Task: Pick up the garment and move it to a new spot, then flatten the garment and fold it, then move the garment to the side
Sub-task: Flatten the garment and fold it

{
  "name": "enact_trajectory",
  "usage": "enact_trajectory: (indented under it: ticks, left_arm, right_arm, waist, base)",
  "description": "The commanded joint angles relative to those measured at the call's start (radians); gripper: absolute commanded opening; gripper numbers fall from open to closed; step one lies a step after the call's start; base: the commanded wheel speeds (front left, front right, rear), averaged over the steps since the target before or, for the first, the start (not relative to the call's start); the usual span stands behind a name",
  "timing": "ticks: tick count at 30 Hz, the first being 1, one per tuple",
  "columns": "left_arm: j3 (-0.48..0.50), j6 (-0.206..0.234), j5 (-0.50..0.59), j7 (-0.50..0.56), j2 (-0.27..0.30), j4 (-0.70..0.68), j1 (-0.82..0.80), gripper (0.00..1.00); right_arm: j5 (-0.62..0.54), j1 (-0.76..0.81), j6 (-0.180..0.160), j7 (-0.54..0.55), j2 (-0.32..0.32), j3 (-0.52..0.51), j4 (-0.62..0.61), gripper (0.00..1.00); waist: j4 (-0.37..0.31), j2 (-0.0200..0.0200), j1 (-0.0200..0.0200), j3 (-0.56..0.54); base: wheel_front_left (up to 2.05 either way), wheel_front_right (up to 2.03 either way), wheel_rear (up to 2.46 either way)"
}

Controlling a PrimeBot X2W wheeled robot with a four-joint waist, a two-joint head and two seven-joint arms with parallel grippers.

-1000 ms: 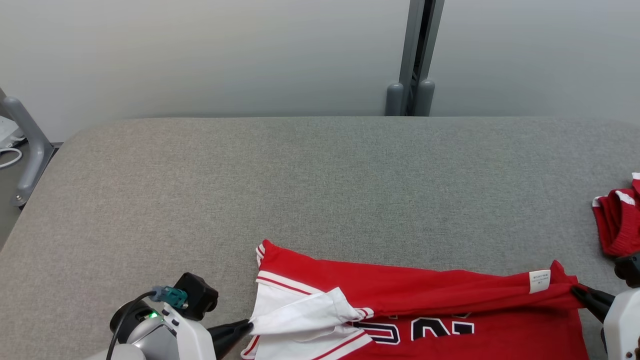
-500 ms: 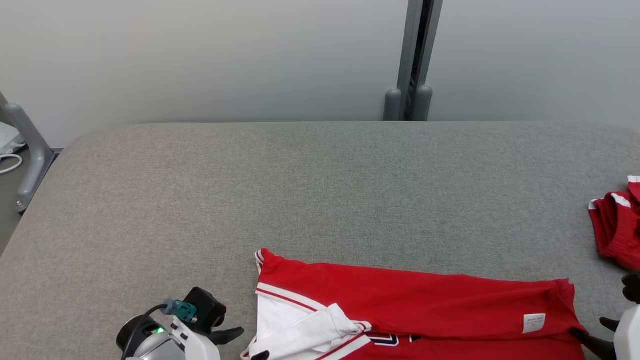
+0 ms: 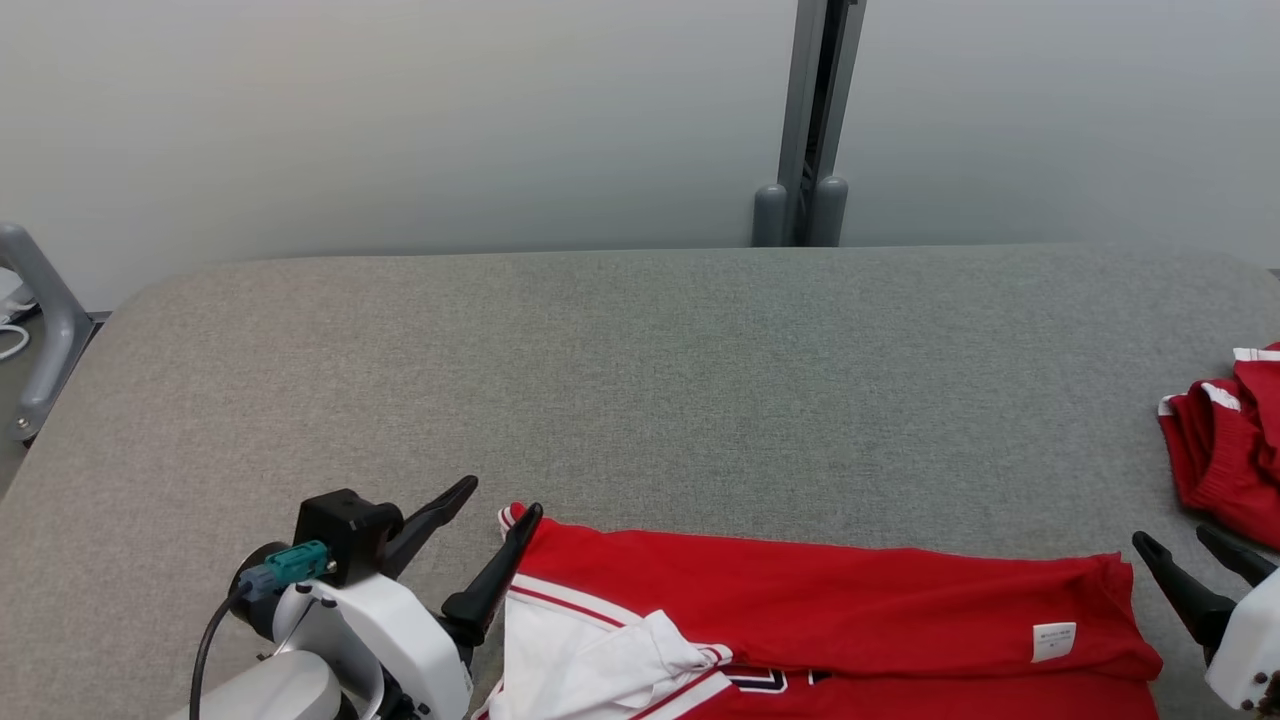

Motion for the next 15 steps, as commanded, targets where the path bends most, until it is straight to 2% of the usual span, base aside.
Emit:
enact_trajectory:
  ticks: [1,4,7,15]
  left_arm:
    - [0.017,0.016,-0.005,-0.030,-0.015,0.022,0.019,1.00]
    - [0.047,0.037,0.012,-0.068,-0.057,0.059,0.036,1.00]
    - [0.085,0.040,0.022,-0.084,-0.101,0.085,0.065,1.00]
    - [0.205,-0.004,0.133,-0.090,-0.196,0.127,0.141,1.00]
  right_arm:
    - [-0.005,0.022,0.000,-0.025,0.017,-0.022,0.016,1.00]
    - [-0.037,0.048,0.000,-0.042,0.070,-0.075,0.040,1.00]
    - [-0.116,0.082,0.000,-0.042,0.120,-0.182,0.045,1.00]
    - [-0.402,0.202,0.000,-0.043,0.237,-0.430,0.046,1.00]
  waist:
    - [-0.004,0.0000,0.0000,-0.001]
    - [-0.010,0.0000,0.0000,0.000]
    - [-0.019,0.0000,0.0000,0.003]
    - [-0.030,0.0000,0.0000,0.010]
  base:
    - [0.00,0.00,0.00]
    - [0.00,0.00,0.00]
    - [0.00,0.00,0.00]
    - [0.00,0.00,0.00]
